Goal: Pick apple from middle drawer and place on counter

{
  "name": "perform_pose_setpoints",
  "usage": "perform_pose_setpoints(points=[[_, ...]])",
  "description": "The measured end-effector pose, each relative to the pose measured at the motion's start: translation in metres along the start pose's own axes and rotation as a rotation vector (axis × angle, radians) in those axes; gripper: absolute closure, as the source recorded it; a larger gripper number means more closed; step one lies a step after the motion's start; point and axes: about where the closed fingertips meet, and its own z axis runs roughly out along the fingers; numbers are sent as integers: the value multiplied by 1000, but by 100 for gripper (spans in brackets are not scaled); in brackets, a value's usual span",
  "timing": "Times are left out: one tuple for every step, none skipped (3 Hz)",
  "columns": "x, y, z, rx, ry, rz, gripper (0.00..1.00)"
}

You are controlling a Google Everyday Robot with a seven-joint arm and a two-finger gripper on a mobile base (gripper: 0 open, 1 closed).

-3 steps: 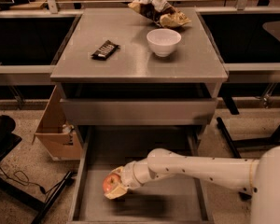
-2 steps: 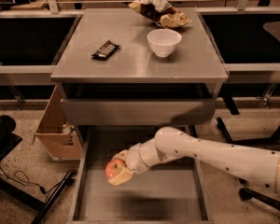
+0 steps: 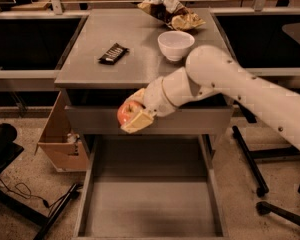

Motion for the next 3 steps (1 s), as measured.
perform_pose_setpoints(points=[[-64, -33, -43, 21, -3, -25, 100], [-139, -98, -77, 125, -79, 33, 100], [-153, -106, -94, 156, -111, 16, 100]])
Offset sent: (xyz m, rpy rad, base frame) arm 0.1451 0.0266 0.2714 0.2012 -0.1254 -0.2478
